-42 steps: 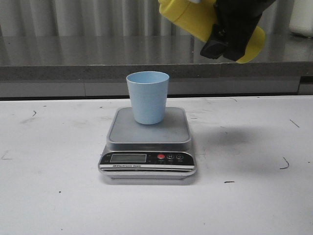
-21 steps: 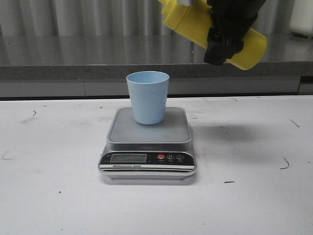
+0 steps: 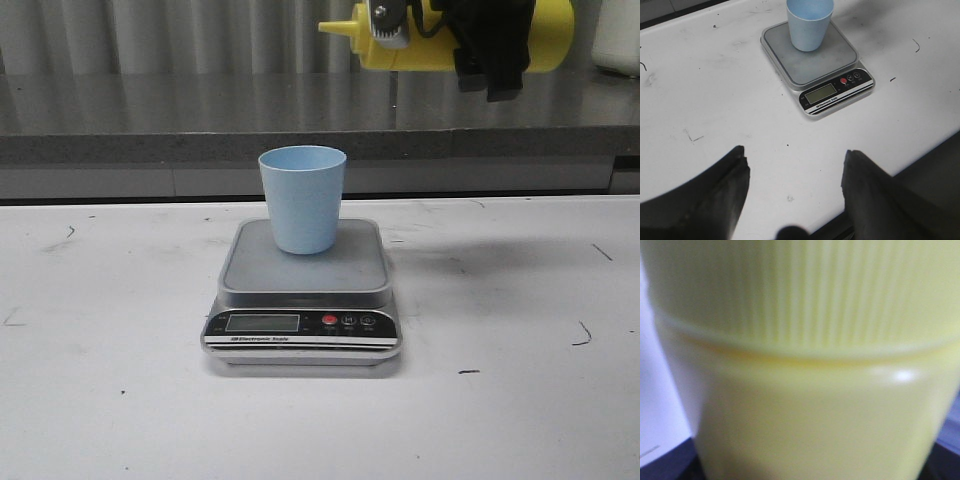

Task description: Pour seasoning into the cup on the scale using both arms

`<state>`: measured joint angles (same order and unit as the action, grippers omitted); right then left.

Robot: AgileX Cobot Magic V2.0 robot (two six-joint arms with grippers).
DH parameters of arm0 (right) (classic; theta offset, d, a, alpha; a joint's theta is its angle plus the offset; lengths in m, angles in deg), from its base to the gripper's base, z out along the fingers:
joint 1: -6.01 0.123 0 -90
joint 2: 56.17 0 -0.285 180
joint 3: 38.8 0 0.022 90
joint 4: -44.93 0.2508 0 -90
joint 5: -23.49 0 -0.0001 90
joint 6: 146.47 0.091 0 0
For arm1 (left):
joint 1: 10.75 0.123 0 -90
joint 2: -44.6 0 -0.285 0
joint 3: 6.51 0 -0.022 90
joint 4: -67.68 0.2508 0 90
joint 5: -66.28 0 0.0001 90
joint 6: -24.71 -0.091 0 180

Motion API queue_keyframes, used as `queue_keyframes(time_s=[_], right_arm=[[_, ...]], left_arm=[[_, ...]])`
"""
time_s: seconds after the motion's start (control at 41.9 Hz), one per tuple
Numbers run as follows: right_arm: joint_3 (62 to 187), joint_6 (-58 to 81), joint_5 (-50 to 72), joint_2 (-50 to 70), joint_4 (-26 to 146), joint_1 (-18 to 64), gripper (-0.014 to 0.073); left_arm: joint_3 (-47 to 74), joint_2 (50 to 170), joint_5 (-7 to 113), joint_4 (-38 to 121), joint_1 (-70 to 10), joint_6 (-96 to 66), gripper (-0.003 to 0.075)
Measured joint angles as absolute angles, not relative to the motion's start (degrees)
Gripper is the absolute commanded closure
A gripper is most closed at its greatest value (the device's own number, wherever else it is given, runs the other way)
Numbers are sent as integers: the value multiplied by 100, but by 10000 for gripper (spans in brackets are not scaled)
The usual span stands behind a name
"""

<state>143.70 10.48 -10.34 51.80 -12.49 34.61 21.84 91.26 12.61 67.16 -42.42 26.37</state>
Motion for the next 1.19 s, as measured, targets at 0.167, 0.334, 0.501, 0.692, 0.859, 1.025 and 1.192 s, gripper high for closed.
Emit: queue_keyframes(time_s=[0.167,0.334,0.501,0.692,0.859,1.025,1.192], right_arm=[[14370,998,-1143,5432,-2109,3527,295],[14370,985,-1132,5489,-2644,3527,295],[14370,985,-1024,5489,-2943,3527,295],[14370,1053,-933,5489,-2989,3527,295],[14370,1947,-933,5489,-2864,3527,295],[14370,3353,-1145,5489,-2716,3536,295],[14370,4919,-1419,5476,-2639,3548,295]], left_arm=[[2184,9126,1261,6716,-4242,2637,312],[2184,9126,1261,6716,-4242,2637,312],[2184,9126,1261,6716,-4242,2637,312],[2184,9126,1261,6716,-4242,2637,312],[2184,9126,1261,6716,-4242,2637,312],[2184,9126,1261,6716,-4242,2637,312],[2184,9126,1261,6716,-4242,2637,312]])
